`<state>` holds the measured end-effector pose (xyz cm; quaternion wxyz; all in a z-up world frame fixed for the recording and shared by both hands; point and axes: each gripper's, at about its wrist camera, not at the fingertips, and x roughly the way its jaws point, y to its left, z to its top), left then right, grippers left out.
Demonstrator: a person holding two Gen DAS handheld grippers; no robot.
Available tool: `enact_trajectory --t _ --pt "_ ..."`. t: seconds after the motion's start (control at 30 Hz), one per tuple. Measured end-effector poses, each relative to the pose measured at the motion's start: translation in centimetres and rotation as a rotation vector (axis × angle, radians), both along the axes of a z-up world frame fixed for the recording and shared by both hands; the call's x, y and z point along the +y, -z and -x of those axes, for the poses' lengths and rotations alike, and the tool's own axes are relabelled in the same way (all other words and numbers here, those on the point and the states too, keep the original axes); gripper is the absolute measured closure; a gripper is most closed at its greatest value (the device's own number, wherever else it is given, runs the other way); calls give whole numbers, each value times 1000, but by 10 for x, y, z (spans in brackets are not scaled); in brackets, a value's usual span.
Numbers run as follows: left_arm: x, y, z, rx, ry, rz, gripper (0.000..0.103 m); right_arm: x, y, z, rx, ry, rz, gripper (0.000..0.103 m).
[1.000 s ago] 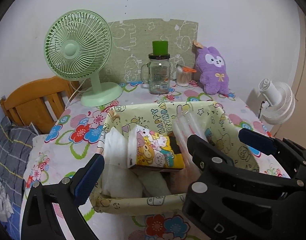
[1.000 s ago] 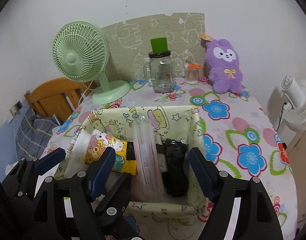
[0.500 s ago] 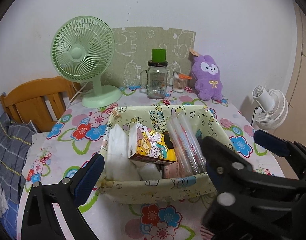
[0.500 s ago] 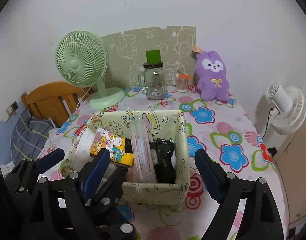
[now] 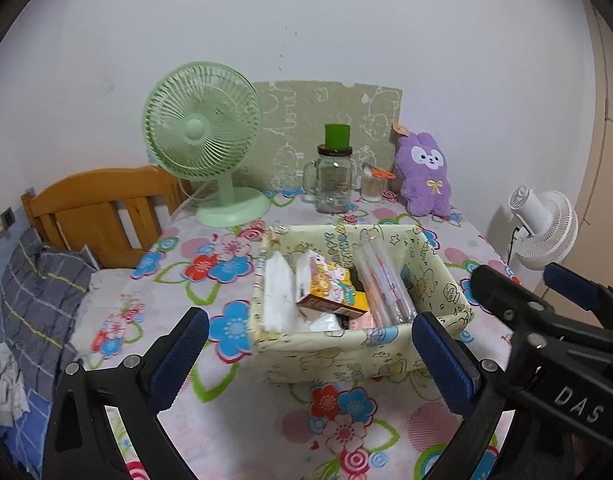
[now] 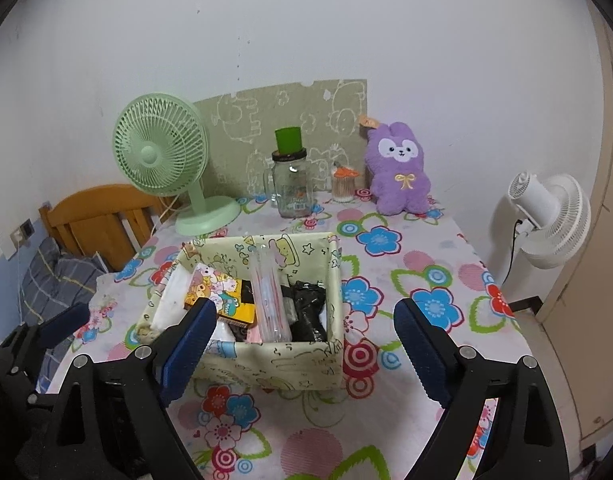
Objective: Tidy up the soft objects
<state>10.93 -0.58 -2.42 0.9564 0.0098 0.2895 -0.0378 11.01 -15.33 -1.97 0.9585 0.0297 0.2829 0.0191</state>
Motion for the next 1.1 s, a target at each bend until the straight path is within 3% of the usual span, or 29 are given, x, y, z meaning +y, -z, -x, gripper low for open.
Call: enact_trajectory --t 0.67,1.1 --pt "21 -36 77 -115 -30 9 0 -31 -42 93 -135 97 -5 7" --pt "31 -44 113 -162 -55 41 0 -32 -45 132 -191 91 4 3"
